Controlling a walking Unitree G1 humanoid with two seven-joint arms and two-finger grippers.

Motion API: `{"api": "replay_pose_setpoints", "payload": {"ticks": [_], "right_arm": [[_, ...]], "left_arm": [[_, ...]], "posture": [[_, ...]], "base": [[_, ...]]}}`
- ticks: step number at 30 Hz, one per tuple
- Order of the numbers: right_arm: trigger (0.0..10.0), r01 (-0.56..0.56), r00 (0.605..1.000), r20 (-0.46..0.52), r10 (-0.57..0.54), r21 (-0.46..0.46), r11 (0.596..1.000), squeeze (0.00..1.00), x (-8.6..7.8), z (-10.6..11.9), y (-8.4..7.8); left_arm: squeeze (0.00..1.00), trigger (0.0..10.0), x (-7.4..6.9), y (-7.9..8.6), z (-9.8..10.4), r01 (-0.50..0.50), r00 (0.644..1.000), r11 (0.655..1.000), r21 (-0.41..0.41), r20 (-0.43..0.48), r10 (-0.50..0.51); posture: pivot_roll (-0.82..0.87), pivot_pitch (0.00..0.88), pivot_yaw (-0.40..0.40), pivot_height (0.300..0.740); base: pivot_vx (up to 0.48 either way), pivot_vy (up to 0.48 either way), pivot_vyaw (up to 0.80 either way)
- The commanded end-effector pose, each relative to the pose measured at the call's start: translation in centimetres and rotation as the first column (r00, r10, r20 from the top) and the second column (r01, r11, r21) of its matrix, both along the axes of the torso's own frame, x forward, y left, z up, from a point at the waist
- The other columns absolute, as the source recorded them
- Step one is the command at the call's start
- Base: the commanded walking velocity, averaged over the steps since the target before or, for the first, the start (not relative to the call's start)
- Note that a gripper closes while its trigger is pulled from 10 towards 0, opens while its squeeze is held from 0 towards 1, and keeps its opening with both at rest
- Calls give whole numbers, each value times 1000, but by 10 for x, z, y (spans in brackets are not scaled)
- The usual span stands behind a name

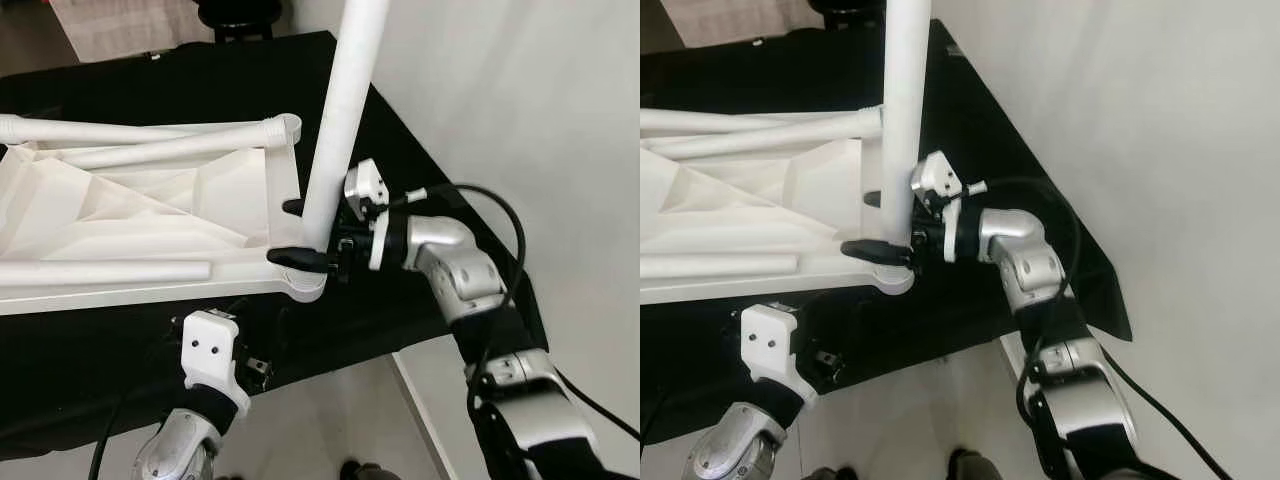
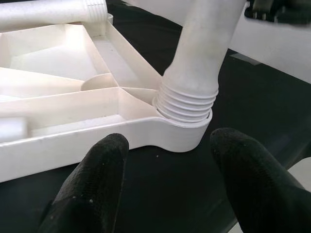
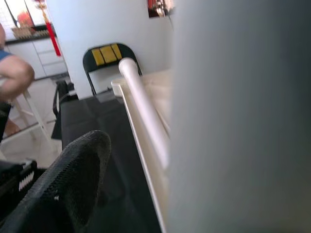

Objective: Building children table

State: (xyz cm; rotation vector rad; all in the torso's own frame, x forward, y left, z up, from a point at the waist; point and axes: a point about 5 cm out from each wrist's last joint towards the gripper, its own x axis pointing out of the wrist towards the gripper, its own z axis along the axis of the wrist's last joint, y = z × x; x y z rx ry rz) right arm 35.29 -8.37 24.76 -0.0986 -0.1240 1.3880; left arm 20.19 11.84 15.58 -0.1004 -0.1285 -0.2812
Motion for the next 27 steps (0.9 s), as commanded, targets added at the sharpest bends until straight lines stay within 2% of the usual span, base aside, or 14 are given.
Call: {"api": "replay_pose_setpoints", "payload": {"ticks": [1, 7, 12, 15, 17, 18, 19, 20, 21, 22, 23, 24, 27], "right_arm": [[0, -26, 1000, 4, 26, 13, 1000, 0, 1, 2, 1], [0, -78, 997, -4, 78, 6, 997, 0, 4, 4, -5], [0, -78, 997, -5, 78, 2, 997, 0, 6, 3, -8], [0, 43, 999, -30, -42, 19, 999, 0, 4, -9, -11], [0, 211, 974, -92, -206, 48, 976, 0, -1, -24, -10], [0, 211, 974, -92, -206, 48, 976, 0, -1, -24, -10], [0, 589, 799, -126, -588, -27, 807, 0, 0, -53, -12], [0, 723, 679, -80, -730, -100, 683, 0, -15, -76, -15], [0, 782, 607, -79, -791, -119, 612, 0, -29, -90, -12], [0, 782, 607, -79, -791, -119, 612, 0, -29, -90, -12], [0, 783, 604, -79, -793, -125, 609, 0, -36, -96, -5], [0, 751, 645, -87, -759, -109, 651, 0, -37, -95, 4], [0, 731, 672, -81, -736, -87, 677, 0, -28, -88, 12]], "left_arm": [[0, 10000, -1, 1, -5, -10, 1000, 1000, -2, -18, 10], [0, 10000, -2, 0, -5, -4, 1000, 1000, -3, -18, 4], [0, 10000, -2, 0, -4, -2, 1000, 1000, -6, -16, 2], [0, 10000, -3, 0, -4, 0, 1000, 1000, -9, -15, 0], [0, 10000, -4, 0, -3, 2, 1000, 1000, -9, -15, -2], [0, 10000, -4, 0, -3, 2, 1000, 1000, -9, -15, -2], [0, 10000, -5, 0, -3, 3, 1000, 1000, -7, -15, -3], [0, 10000, -5, 1, -2, 4, 1000, 1000, -6, -14, -4], [0, 10000, -4, 1, -1, 3, 1000, 1000, -5, -13, -3], [0, 10000, -4, 1, -1, 3, 1000, 1000, -5, -13, -3], [0, 10000, -5, 1, -2, 2, 1000, 1000, 0, -13, -2], [0, 10000, -5, 2, -3, -1, 1000, 1000, 5, -14, 1], [0, 10000, -4, 4, -4, -6, 1000, 1000, 8, -16, 6]], "posture": [[-40, 164, -49, 740], [-40, 168, -46, 740], [-46, 178, -47, 740], [-51, 188, -52, 740], [-46, 197, -63, 740], [-46, 197, -63, 740], [-31, 191, -79, 740], [-32, 202, -75, 740], [-30, 212, -59, 740], [-30, 212, -59, 740], [-34, 208, -47, 740], [-37, 201, -45, 740], [-36, 191, -44, 740]], "base": [[0, 0, 0], [0, 0, 0], [0, 0, 0], [0, 0, 0], [0, 0, 0], [0, 0, 0], [0, 0, 0], [0, 0, 0], [0, 0, 0], [0, 0, 0], [0, 0, 0], [0, 0, 0], [0, 0, 0]]}}
